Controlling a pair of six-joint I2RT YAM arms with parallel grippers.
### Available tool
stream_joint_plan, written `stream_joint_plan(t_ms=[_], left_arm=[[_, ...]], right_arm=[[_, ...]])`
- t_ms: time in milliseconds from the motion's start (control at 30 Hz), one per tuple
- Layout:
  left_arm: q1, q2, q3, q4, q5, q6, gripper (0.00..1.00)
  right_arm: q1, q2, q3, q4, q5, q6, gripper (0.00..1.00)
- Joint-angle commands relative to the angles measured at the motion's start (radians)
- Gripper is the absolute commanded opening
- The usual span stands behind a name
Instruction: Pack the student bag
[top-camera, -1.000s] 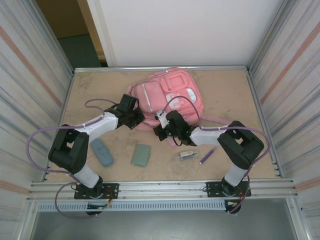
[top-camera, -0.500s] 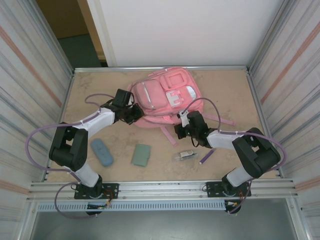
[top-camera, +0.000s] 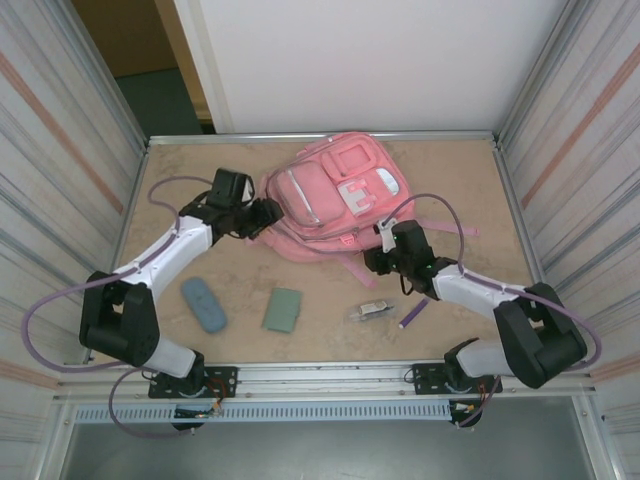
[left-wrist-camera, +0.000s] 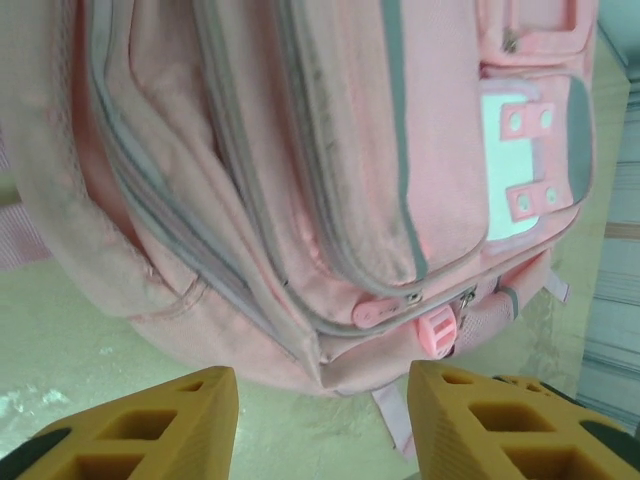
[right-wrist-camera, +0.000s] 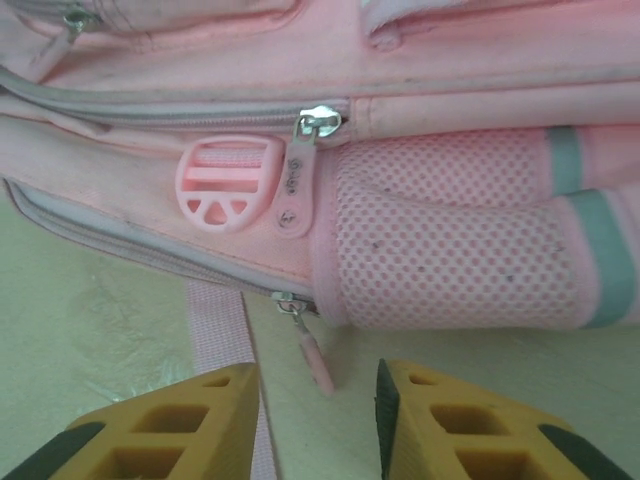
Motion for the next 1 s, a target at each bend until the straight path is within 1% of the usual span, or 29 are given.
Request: stream_joint_plan(t_ms=[0, 133, 233, 333, 400, 533, 633, 733, 833, 933, 967], left_arm=[[0.012, 0.040, 0.099, -0.046, -0.051, 0.084, 0.48], [0.011, 0.191, 0.240, -0.107, -0.018, 0.133, 0.48], [0.011, 0.268, 0.288, -0.139, -0.033, 0.132, 0.48], [0.011, 0.294, 0.282, -0.135, -0.079, 0.107, 0.48], [0.011, 0.308, 0.282, -0.124, -0.090, 0.103, 0.49], [0.007, 0.356, 0.310, -0.086, -0.047, 0.110, 0.49], [-0.006, 0.390, 0.342, -0.086, -0.036, 0.116, 0.49], [-0.019, 0.426, 0.360, -0.084, -0.017, 0.116, 0.46], [-0.020, 0.445, 0.354, -0.079, 0.000, 0.080, 0.43], [-0.019, 0.443, 0.337, -0.055, -0.006, 0.066, 0.40], [-0.019, 0.445, 0.337, -0.050, -0.017, 0.064, 0.38]], right_arm=[[-0.029, -0.045, 0.043, -0.070, -0.041, -0.033, 0.38], [-0.052, -0.039, 0.090, -0.094, -0.034, -0.024, 0.40], [-0.056, -0.037, 0.110, -0.091, -0.053, -0.020, 0.44], [-0.058, -0.036, 0.109, -0.089, -0.054, -0.020, 0.46], [-0.059, -0.026, 0.112, -0.097, -0.059, -0.020, 0.47], [-0.059, 0.008, 0.117, -0.096, -0.081, -0.043, 0.48], [-0.059, 0.049, 0.142, -0.115, -0.081, -0.038, 0.49], [-0.059, 0.105, 0.179, -0.143, -0.101, -0.031, 0.49], [-0.059, 0.152, 0.203, -0.156, -0.092, 0.002, 0.49], [-0.059, 0.177, 0.215, -0.158, -0.077, 0.034, 0.49], [-0.060, 0.182, 0.216, -0.155, -0.073, 0.038, 0.49]])
